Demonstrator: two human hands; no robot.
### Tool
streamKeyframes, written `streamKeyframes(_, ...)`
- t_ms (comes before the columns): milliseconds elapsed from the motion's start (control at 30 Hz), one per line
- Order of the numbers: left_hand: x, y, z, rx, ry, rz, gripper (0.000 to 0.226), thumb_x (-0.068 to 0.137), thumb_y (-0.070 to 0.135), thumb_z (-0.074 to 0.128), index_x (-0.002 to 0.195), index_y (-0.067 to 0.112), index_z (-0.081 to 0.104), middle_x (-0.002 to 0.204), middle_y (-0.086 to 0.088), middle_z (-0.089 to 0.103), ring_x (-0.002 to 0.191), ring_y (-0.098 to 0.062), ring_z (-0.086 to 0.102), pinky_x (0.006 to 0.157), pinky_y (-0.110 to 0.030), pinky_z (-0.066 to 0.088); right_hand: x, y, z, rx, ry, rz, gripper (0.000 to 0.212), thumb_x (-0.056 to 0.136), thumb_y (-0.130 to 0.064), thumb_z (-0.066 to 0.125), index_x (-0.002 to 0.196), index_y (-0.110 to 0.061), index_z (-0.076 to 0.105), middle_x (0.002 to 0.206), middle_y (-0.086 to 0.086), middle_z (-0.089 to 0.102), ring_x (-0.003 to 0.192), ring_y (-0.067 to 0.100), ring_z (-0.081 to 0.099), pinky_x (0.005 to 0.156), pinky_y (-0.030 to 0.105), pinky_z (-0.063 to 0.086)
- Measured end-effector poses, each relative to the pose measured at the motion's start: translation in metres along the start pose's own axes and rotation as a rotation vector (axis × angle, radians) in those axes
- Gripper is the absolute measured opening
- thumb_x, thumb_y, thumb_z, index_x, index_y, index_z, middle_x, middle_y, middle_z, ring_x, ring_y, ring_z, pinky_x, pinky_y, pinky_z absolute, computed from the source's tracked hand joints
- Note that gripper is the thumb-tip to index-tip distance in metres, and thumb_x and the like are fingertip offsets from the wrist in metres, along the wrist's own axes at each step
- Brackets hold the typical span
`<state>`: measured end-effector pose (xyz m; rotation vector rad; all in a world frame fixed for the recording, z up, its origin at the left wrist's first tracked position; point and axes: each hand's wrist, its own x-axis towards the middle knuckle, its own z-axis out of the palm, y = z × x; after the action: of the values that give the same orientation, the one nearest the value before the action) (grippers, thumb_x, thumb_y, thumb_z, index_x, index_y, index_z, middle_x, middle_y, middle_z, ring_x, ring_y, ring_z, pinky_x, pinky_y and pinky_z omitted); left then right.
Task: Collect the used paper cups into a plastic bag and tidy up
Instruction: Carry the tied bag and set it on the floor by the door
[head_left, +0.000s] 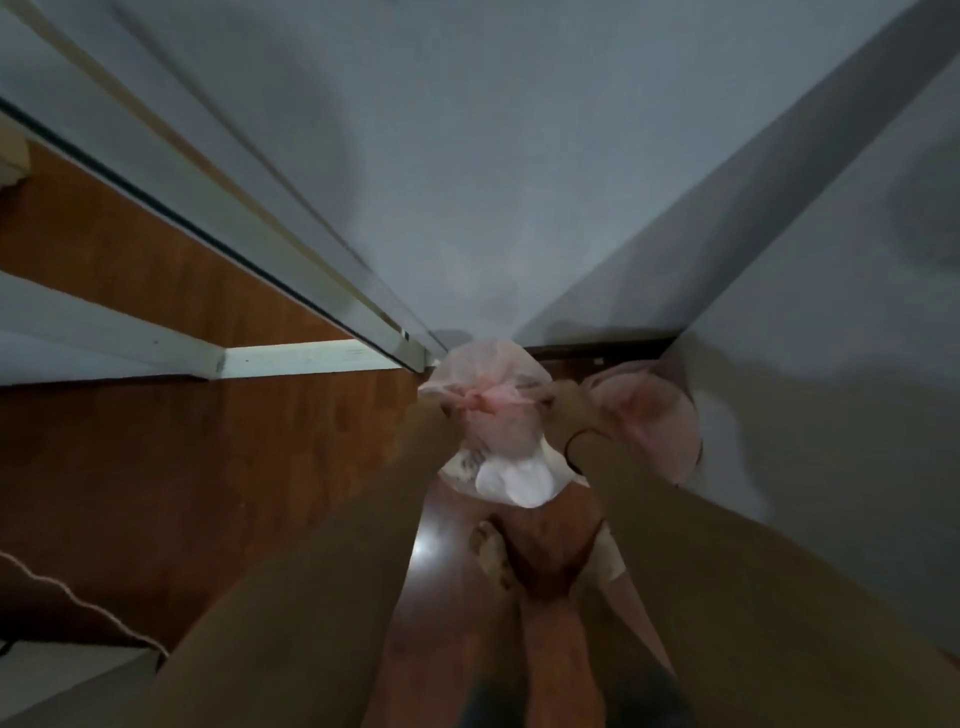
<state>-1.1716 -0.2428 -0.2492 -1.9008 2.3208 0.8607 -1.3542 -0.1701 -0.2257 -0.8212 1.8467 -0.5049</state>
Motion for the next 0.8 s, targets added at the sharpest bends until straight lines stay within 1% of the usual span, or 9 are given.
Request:
streamKeyframes(100,0.040,-0.019,0.043,-0.044,-0.090,-0.019,0.019,0.092,0.027,0.060,0.097,0.027,0.079,0.094,0.002,0.076,0.083,-0.017,0.071,0.069,-0.021,0.051,0.056,0.028,0.023,-0.002,-0.026,0.110,0.031,0.096,-0.008,0.049,0.122,-0.008,0.066,0.124,0.011,0.064,0.122,0.026,0.056,0.099,0.025,0.042)
streamKeyframes(233,0.089,-0.052,0.106,-0.107,-0.149,-0.050,0.018,0.087,0.010,0.061,0.086,0.009,0.079,0.091,-0.007,0.075,0.086,-0.025,0.070,0.077,-0.030,0.054,0.130,0.073,0.060,-0.019,-0.009,0.116,0.031,0.097,-0.004,0.045,0.097,-0.004,0.077,0.101,0.010,0.074,0.110,0.031,0.061,0.097,0.028,0.047)
streamKeyframes(333,0.122,-0.072,0.148,-0.117,-0.192,-0.071,0.018,0.086,0.008,0.060,0.081,0.008,0.078,0.088,-0.010,0.074,0.088,-0.029,0.070,0.080,-0.038,0.057,0.176,0.103,0.080,-0.113,0.003,0.192,0.031,0.097,-0.020,0.047,0.119,-0.017,0.069,0.123,0.008,0.067,0.117,0.029,0.060,0.103,0.036,0.046)
streamKeyframes(433,0.156,-0.083,0.189,-0.096,-0.220,-0.084,0.021,0.089,0.013,0.057,0.090,0.010,0.078,0.099,-0.006,0.075,0.098,-0.024,0.069,0.084,-0.024,0.052,0.225,0.129,0.092,-0.206,-0.013,0.160,0.036,0.098,-0.029,0.045,0.122,-0.012,0.066,0.126,0.011,0.065,0.119,0.030,0.059,0.104,0.038,0.045)
streamKeyframes(533,0.182,-0.086,0.218,-0.068,-0.238,-0.062,0.024,0.094,0.016,0.057,0.100,0.005,0.077,0.108,-0.009,0.074,0.103,-0.023,0.068,0.071,-0.008,0.035,0.264,0.146,0.095,-0.344,-0.001,0.162,0.041,0.099,-0.034,0.040,0.121,-0.012,0.066,0.126,0.011,0.065,0.117,0.032,0.060,0.101,0.039,0.048)
streamKeyframes(600,0.196,-0.087,0.235,-0.035,-0.277,-0.034,0.027,0.096,0.017,0.052,0.107,0.007,0.075,0.111,-0.010,0.073,0.106,-0.025,0.066,0.074,-0.012,0.038,0.286,0.158,0.096,-0.449,0.031,0.142,0.037,0.098,-0.026,0.041,0.121,-0.012,0.066,0.126,0.013,0.064,0.117,0.032,0.060,0.100,0.039,0.049)
streamKeyframes(700,0.214,-0.092,0.260,-0.024,-0.376,-0.127,0.029,0.096,0.017,0.052,0.118,0.007,0.067,0.117,-0.012,0.067,0.112,-0.029,0.063,0.090,-0.029,0.047,0.311,0.171,0.099,-0.494,0.072,0.150,0.033,0.096,-0.012,0.043,0.120,-0.007,0.066,0.126,0.016,0.064,0.118,0.032,0.060,0.100,0.039,0.049)
streamKeyframes(767,0.219,-0.094,0.277,-0.008,-0.437,-0.134,0.029,0.095,0.019,0.053,0.113,0.001,0.068,0.107,-0.014,0.069,0.103,-0.030,0.068,0.087,-0.032,0.054,0.319,0.177,0.101,-0.486,0.106,0.156,0.033,0.097,-0.010,0.042,0.120,-0.004,0.065,0.126,0.018,0.063,0.119,0.033,0.058,0.101,0.038,0.048)
streamKeyframes(800,0.219,-0.095,0.285,-0.011,-0.453,-0.135,0.027,0.094,0.018,0.055,0.107,-0.002,0.069,0.099,-0.015,0.071,0.093,-0.029,0.070,0.078,-0.030,0.057,0.321,0.181,0.102,-0.489,0.112,0.153,0.033,0.098,-0.012,0.042,0.120,-0.003,0.065,0.127,0.019,0.061,0.120,0.033,0.057,0.102,0.038,0.046)
